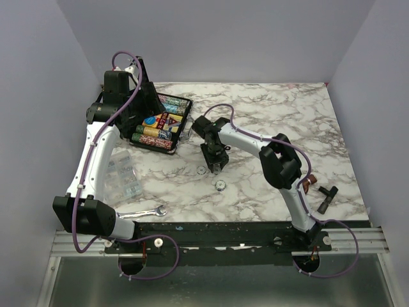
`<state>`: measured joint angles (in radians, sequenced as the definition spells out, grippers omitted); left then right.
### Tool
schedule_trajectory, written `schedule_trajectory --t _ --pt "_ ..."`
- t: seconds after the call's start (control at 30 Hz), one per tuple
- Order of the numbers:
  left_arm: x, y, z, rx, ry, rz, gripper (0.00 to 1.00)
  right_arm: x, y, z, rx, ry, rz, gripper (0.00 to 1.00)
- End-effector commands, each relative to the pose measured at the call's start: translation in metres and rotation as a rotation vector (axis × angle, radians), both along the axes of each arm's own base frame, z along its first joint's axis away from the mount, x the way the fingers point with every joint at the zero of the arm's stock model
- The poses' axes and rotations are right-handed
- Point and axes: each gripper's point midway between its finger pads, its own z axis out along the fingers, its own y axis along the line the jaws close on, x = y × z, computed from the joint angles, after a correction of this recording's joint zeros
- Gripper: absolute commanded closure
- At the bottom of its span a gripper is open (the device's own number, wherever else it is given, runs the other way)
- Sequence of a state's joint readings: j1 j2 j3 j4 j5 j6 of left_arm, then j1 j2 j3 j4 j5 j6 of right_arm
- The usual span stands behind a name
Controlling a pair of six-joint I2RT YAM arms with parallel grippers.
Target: Pack up texas hold em set
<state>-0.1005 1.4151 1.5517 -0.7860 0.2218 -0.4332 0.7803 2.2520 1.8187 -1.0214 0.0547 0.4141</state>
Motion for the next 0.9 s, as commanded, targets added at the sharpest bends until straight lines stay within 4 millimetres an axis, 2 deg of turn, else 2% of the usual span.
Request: schedule_trajectory --t 0.0,0.23,0.43,0.7,0.87 --pt "-0.001 -0.005 0.005 -0.006 -0.024 -0.029 0.14 0.004 -0.003 0.008 -0.029 -0.050 -0.018 0.61" --pt "-0.001 -0.005 0.004 -0.006 -0.022 -0.028 0.14 0.009 0.000 0.033 0.005 -0.093 -0.033 0.63" --pt "-0.001 -0.005 0.004 -0.006 -0.021 -0.030 0.14 0.000 -0.007 0.044 0.012 -0.090 -0.038 0.64" --pt "-0.001 -0.006 0.003 -0.010 -0.017 -0.033 0.14 -0.034 -0.016 0.046 0.036 -0.033 -0.029 0.64" --pt "-0.001 -0.007 0.002 -0.008 -0.018 -0.035 0.14 -0.057 -0.014 0.044 0.040 -0.007 -0.016 0.64"
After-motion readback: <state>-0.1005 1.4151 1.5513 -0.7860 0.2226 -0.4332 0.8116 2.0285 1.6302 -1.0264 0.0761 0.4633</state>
